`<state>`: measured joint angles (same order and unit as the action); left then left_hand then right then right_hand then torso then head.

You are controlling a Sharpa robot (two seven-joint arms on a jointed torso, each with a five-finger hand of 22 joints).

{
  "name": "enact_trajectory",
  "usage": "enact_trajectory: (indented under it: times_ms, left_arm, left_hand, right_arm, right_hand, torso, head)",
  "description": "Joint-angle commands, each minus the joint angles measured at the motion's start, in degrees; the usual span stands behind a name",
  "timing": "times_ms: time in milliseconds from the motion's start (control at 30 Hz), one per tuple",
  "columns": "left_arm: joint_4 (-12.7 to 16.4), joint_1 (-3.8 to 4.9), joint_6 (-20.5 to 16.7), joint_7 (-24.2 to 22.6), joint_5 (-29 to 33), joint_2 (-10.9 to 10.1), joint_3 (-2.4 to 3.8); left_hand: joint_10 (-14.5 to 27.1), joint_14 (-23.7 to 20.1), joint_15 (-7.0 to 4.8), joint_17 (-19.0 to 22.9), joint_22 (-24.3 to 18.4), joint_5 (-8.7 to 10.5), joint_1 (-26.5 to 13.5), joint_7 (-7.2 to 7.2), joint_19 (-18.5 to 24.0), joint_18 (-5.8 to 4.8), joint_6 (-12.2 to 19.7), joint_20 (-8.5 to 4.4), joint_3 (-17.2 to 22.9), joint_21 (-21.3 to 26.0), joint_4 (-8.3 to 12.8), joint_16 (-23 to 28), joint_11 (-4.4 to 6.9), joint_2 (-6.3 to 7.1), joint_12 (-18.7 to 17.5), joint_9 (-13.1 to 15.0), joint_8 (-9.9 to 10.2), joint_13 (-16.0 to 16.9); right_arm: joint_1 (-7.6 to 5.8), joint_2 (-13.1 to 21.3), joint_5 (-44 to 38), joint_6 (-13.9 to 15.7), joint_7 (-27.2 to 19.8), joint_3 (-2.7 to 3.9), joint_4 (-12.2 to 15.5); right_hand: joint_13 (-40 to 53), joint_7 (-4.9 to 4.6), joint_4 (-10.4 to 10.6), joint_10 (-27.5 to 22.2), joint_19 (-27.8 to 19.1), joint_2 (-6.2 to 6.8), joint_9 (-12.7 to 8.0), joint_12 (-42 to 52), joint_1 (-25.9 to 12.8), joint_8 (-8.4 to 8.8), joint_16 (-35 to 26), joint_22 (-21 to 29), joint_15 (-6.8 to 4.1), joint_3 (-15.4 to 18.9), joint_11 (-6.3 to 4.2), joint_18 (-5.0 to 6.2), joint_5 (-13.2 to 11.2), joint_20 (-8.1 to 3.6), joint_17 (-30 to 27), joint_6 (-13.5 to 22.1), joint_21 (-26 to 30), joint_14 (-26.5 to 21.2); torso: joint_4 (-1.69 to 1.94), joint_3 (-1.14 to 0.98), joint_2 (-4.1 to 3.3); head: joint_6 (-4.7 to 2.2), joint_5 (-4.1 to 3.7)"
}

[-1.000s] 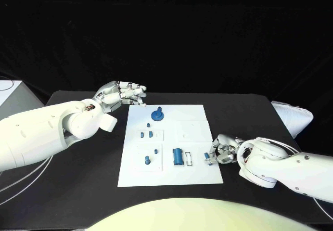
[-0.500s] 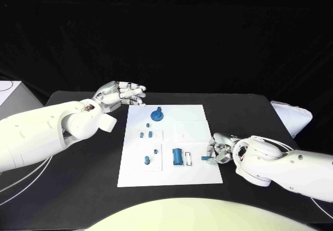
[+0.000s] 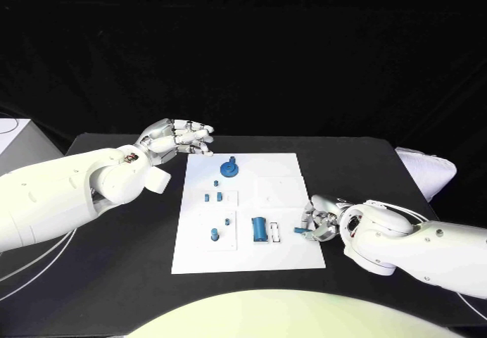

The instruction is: Assemble the parts on the task board

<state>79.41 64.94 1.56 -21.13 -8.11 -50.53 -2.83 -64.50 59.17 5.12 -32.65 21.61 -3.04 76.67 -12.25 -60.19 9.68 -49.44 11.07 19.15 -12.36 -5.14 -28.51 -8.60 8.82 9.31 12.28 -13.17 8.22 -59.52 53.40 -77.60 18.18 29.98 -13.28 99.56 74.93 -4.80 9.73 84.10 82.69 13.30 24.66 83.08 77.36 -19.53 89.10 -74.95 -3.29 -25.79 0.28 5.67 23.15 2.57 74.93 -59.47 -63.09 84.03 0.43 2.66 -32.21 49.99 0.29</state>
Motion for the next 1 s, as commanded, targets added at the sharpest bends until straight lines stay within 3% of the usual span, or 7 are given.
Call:
enact_trajectory:
  times_ms: [33,167,533,733,1000]
  left_arm:
    - [0.22,0.02,0.52,-0.78,-0.05,0.06,0.04]
    - [0.25,0.02,0.47,-0.78,-0.05,0.01,0.04]
    - [0.40,0.02,0.43,-0.79,-0.05,-0.17,0.04]
    - [0.52,0.03,0.44,-0.77,-0.05,-0.20,0.04]
    - [0.61,0.03,0.52,-0.75,-0.05,-0.17,0.04]
  left_hand:
    - [0.38,-0.22,0.01,0.05,0.05,0.18,0.16,-0.15,-0.33,0.64,0.33,0.07,0.20,-0.38,-0.03,-0.31,0.21,0.06,0.19,-0.01,-0.25,0.06]
    - [0.38,-0.22,0.01,0.05,0.05,0.18,0.16,-0.15,-0.33,0.64,0.33,0.07,0.20,-0.38,-0.03,-0.31,0.21,0.06,0.19,-0.01,-0.25,0.06]
    - [0.38,-0.22,0.01,0.05,0.05,0.18,0.16,-0.15,-0.33,0.64,0.33,0.07,0.20,-0.38,-0.03,-0.31,0.21,0.06,0.19,-0.01,-0.25,0.06]
    - [0.38,-0.22,0.01,0.05,0.05,0.18,0.16,-0.15,-0.33,0.64,0.33,0.07,0.20,-0.38,-0.03,-0.31,0.21,0.06,0.19,-0.01,-0.25,0.06]
    - [0.49,-0.30,0.02,0.07,0.12,0.18,0.13,-0.17,-0.29,0.62,0.35,0.05,0.30,-0.46,-0.19,-0.48,0.20,0.04,0.37,-0.01,-0.30,0.08]
  right_arm:
    - [0.33,0.22,0.58,0.88,0.14,-0.32,0.93]
    - [-0.03,0.78,1.48,2.92,-0.60,-0.29,2.06]
    - [-0.89,0.39,8.10,6.26,-1.35,-0.24,3.51]
    - [-1.04,-0.79,12.33,7.31,-0.47,-0.23,3.11]
    - [-1.12,-3.24,17.44,5.44,-0.29,-0.23,1.89]
  right_hand:
    - [10.85,0.29,-0.35,2.44,0.34,-0.25,0.56,0.07,-1.19,-0.54,0.29,-0.91,-0.38,-1.11,-0.25,-0.87,1.70,-0.17,13.71,-0.40,-0.46,5.66]
    - [11.01,0.45,-0.71,2.63,0.47,-0.73,1.02,0.32,-2.49,-0.96,0.37,-1.19,-0.50,-2.22,-0.38,-0.93,3.85,-0.28,13.88,-0.44,-0.77,5.70]
    - [11.28,0.56,-0.16,2.91,0.51,-1.04,1.52,0.73,-5.56,-1.32,0.38,-1.29,-0.56,-2.68,-0.45,-0.93,3.68,-0.33,13.91,-0.16,-0.69,5.71]
    - [11.46,0.69,0.28,3.06,0.41,-1.13,1.85,1.00,-7.66,-1.62,0.30,-1.13,-0.62,-2.70,-0.54,-0.85,1.70,-0.37,13.74,-0.18,-0.18,5.67]
    - [11.66,0.73,1.04,3.21,0.42,-1.49,2.11,1.26,-10.30,-1.83,0.30,-1.10,-0.66,-2.67,-0.57,-0.83,-2.04,-0.41,13.73,-0.10,0.13,5.67]
  torso:
    - [0.01,0.04,0.03]
    - [0.01,0.04,0.01]
    - [0.01,0.04,-0.03]
    - [0.06,0.03,-0.01]
    - [-0.04,-0.03,-0.03]
  head:
    - [0.01,-0.10]
    - [0.01,-0.06]
    - [0.01,0.05]
    - [0.01,0.17]
    - [0.01,0.22]
